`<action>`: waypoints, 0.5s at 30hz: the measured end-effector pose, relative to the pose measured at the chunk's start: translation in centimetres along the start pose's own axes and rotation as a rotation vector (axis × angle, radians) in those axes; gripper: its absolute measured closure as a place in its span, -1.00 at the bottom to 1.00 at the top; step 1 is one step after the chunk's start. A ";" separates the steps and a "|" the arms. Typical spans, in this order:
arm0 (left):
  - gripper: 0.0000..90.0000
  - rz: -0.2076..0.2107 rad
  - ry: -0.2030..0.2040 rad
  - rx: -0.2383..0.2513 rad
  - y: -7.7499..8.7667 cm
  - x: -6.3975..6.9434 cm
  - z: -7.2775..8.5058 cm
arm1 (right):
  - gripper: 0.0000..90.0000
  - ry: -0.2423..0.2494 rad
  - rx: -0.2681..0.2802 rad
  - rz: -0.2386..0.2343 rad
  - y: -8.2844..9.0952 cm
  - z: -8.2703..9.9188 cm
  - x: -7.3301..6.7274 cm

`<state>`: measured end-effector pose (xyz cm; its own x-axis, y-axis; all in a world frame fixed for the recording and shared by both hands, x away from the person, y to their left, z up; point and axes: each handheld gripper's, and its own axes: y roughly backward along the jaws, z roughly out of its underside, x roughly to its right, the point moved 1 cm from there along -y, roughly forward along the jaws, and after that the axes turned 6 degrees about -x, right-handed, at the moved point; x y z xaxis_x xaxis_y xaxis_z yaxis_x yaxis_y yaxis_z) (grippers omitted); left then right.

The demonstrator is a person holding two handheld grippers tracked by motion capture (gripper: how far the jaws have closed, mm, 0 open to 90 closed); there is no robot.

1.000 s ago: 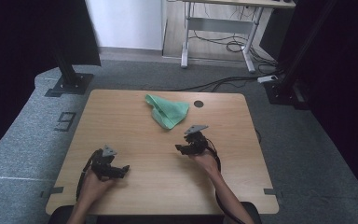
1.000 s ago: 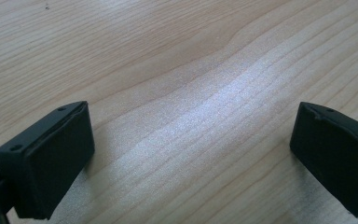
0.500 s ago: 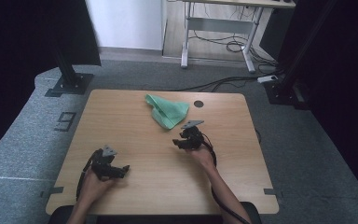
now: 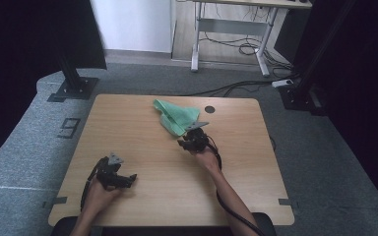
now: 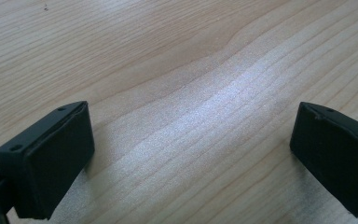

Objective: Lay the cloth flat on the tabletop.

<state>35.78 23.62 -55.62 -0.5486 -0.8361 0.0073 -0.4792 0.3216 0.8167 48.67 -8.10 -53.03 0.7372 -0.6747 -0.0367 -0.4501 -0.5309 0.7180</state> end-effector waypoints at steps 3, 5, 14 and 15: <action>-1.00 0.000 0.000 0.000 0.0 0.0 0.0 | 0.45 0.000 -0.005 0.003 -0.4 -0.4 0.0; -1.00 0.000 0.000 0.000 0.0 0.0 0.0 | 0.46 0.000 -0.007 0.004 -0.6 -0.6 0.1; -1.00 0.000 -0.001 0.000 0.0 0.0 0.0 | 0.47 -0.010 -0.003 0.001 -1.4 -1.5 0.5; -1.00 0.000 -0.001 0.000 0.0 0.0 0.0 | 0.47 -0.010 -0.003 0.001 -1.4 -1.5 0.5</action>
<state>35.79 23.62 -55.62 -0.5493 -0.8356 0.0071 -0.4792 0.3220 0.8165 50.43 -6.93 -52.95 0.7317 -0.6802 -0.0429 -0.4492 -0.5286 0.7203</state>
